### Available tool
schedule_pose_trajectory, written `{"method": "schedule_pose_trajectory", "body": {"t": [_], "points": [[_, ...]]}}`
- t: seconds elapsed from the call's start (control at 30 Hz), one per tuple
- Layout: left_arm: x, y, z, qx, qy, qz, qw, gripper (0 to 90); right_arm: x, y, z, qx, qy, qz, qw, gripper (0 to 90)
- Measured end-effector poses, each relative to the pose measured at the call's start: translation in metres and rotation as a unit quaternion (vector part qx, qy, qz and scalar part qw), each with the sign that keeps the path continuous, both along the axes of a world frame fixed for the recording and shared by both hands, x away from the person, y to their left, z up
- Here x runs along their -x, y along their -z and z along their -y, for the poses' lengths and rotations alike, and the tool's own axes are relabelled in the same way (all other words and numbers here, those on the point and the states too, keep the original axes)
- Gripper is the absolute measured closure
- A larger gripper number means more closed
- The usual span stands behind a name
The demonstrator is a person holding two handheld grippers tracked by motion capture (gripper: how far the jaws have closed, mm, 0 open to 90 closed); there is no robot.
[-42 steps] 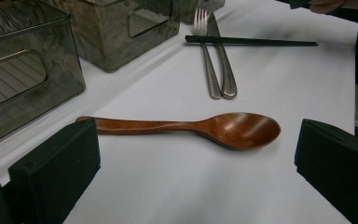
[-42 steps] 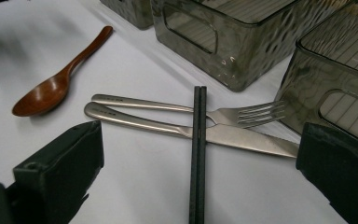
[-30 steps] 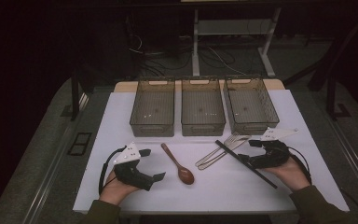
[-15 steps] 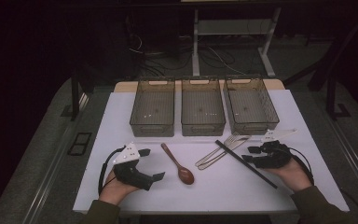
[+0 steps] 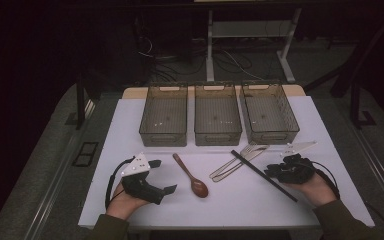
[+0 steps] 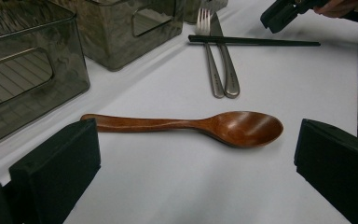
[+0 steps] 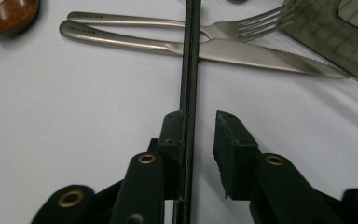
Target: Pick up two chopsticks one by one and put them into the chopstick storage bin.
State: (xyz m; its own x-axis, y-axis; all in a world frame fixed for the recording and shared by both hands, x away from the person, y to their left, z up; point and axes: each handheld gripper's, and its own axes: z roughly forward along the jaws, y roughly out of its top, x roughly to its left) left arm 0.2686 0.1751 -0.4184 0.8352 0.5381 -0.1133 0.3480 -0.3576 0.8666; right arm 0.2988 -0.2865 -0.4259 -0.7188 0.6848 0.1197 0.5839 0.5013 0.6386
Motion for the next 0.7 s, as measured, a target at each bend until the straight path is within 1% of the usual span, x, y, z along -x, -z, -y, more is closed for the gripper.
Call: {"method": "schedule_pose_trajectory", "body": {"t": [0.17,0.43,0.7], "points": [[-0.0001,0.0003,0.0001,-0.001,0.0,-0.001,1.0,0.0,0.0022,0.001,0.0016,0.007,-0.002,-0.006,1.0,76.9],[-0.0001,0.0003,-0.0004,-0.002,0.0,0.0,1.0,0.0,0.0065,0.0028,0.0046,0.016,-0.007,-0.014,0.9998,81.0],[0.0001,0.0003,-0.0002,-0.002,-0.001,0.001,1.0,0.0,0.0077,0.0051,0.0048,0.024,-0.012,-0.017,0.9995,81.6]]}}
